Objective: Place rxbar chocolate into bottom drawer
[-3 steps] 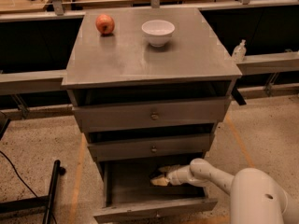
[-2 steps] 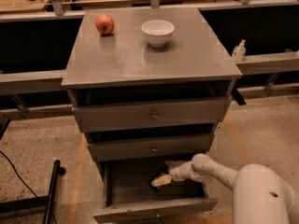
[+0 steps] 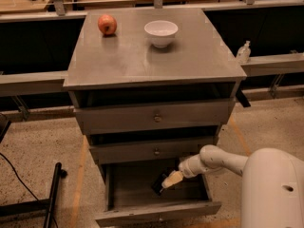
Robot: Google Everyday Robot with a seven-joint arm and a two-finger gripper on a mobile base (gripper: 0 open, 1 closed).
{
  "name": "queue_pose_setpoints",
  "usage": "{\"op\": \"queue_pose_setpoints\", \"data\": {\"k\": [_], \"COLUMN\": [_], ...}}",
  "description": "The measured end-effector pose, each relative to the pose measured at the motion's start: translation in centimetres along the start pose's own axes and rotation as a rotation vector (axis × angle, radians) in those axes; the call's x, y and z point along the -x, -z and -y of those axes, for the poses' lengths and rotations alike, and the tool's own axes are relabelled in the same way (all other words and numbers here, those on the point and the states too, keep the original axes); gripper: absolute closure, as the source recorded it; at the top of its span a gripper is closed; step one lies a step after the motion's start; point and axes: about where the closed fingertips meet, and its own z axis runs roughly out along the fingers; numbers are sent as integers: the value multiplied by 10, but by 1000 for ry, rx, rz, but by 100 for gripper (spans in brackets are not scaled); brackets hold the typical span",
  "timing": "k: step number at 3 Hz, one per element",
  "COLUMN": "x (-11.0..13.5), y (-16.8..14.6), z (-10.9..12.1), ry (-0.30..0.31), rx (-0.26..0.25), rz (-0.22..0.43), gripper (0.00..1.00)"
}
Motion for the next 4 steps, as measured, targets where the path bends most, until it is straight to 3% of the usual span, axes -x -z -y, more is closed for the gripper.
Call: {"op": "queue_pose_setpoints", "data": {"k": [1, 2, 3, 4], "x": [-2, -16, -24, -24], "y": [16, 32, 40, 40], "z": [5, 6, -14, -14], "ry": [-35, -60, -60, -60], "rx": [19, 105, 198, 198], "rz": [-172, -302, -345, -345], "gripper": [0, 0, 0, 0]}}
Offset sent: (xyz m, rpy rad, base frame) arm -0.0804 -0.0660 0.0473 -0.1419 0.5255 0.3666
